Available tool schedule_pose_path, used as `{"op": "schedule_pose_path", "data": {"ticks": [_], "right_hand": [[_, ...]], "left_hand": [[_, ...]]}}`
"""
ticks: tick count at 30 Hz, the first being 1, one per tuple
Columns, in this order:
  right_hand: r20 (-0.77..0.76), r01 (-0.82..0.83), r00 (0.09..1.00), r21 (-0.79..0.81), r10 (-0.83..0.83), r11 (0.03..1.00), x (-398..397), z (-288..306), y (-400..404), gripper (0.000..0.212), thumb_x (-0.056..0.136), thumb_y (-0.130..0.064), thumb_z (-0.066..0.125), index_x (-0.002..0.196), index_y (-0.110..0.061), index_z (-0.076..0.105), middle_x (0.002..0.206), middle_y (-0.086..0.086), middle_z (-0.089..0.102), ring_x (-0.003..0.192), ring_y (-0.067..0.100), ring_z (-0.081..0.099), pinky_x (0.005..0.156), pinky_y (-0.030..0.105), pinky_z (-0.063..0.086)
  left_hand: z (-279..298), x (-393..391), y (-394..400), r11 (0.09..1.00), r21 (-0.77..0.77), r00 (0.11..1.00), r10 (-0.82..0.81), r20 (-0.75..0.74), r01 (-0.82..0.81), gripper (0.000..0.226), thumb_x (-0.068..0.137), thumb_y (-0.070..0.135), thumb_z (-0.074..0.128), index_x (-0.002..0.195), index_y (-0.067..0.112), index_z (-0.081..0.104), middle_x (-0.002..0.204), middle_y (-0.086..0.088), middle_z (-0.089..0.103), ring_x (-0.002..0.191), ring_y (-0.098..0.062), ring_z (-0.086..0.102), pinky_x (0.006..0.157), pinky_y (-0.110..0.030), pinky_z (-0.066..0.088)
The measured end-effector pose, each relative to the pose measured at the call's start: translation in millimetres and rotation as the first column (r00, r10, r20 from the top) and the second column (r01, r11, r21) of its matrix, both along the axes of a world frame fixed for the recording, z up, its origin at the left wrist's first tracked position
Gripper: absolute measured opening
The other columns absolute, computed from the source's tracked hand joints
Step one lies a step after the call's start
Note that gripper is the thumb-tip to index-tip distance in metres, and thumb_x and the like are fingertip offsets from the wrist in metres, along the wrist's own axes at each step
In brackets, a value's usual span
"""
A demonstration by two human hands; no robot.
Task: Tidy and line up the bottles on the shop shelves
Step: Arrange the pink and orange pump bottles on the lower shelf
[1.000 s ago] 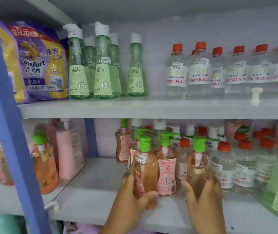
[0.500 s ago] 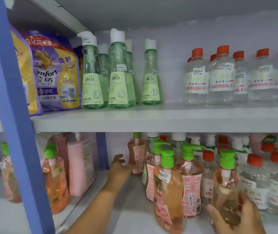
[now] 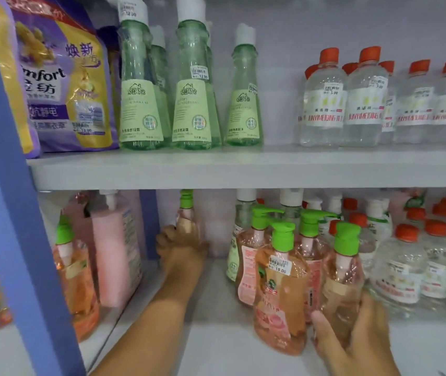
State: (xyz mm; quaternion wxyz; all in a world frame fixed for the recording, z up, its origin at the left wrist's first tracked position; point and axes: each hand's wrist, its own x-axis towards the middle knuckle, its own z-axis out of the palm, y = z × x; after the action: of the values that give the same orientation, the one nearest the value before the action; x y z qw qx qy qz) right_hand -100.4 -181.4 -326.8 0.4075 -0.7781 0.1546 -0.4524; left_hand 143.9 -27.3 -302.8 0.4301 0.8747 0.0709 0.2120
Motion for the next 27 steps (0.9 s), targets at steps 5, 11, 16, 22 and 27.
{"op": "schedule_pose_path", "data": {"ticks": [5, 11, 16, 22, 27], "right_hand": [[-0.114, -0.131, 0.986, -0.062, 0.124, 0.989, -3, 3, -50, 0.088, 0.068, -0.025, 0.086, 0.146, -0.008, 0.047, 0.115, 0.006, 0.045, 0.107, 0.025, 0.048, 0.088, 0.037, 0.042], [-0.152, -0.091, 0.985, -0.039, 0.085, 0.995, -5, -5, -38, 0.088, 0.057, -0.009, 0.096, 0.135, -0.007, 0.056, 0.110, 0.002, 0.049, 0.103, 0.028, 0.057, 0.087, 0.039, 0.049], [-0.135, -0.061, 0.989, -0.049, 0.054, 0.997, -5, -8, -31, 0.090, 0.052, -0.009, 0.099, 0.133, -0.006, 0.059, 0.108, 0.005, 0.052, 0.093, 0.027, 0.060, 0.085, 0.051, 0.056], [-0.157, -0.116, 0.981, 0.013, 0.117, 0.993, 3, -7, -41, 0.065, 0.067, -0.008, 0.093, 0.122, -0.018, 0.060, 0.110, 0.011, 0.054, 0.101, 0.032, 0.062, 0.090, 0.047, 0.055], [-0.172, -0.204, 0.962, 0.061, 0.212, 0.977, -5, -10, -48, 0.087, 0.059, -0.018, 0.098, 0.134, -0.022, 0.053, 0.121, 0.003, 0.053, 0.103, 0.023, 0.064, 0.092, 0.042, 0.055]], "left_hand": [[-14, 2, 12, 0.964, 0.053, 0.965, -0.260, -0.005, 0.260, 0.095, 0.085, 0.022, 0.068, 0.161, 0.036, 0.012, 0.160, -0.017, 0.036, 0.130, -0.042, 0.050, 0.110, -0.044, 0.044], [-4, 9, 12, 0.994, 0.095, 0.997, -0.044, -0.064, 0.050, 0.102, 0.059, 0.064, 0.085, 0.141, 0.020, 0.042, 0.133, -0.013, 0.049, 0.126, -0.036, 0.050, 0.100, -0.046, 0.050], [-8, 18, 7, 0.984, 0.133, 0.993, 0.117, 0.013, -0.117, 0.111, 0.053, 0.069, 0.089, 0.128, 0.002, 0.042, 0.127, -0.019, 0.051, 0.115, -0.040, 0.057, 0.085, -0.046, 0.054], [-12, 34, 20, 0.995, 0.023, 0.996, 0.092, 0.005, -0.092, 0.099, 0.062, 0.057, 0.090, 0.129, 0.002, 0.041, 0.131, -0.026, 0.048, 0.117, -0.043, 0.053, 0.095, -0.050, 0.048], [13, -14, 2, 0.996, -0.073, 0.904, 0.073, 0.421, -0.046, 0.068, 0.089, 0.058, 0.058, 0.114, -0.005, 0.056, 0.105, -0.019, 0.064, 0.093, -0.037, 0.063, 0.080, -0.043, 0.054]]}}
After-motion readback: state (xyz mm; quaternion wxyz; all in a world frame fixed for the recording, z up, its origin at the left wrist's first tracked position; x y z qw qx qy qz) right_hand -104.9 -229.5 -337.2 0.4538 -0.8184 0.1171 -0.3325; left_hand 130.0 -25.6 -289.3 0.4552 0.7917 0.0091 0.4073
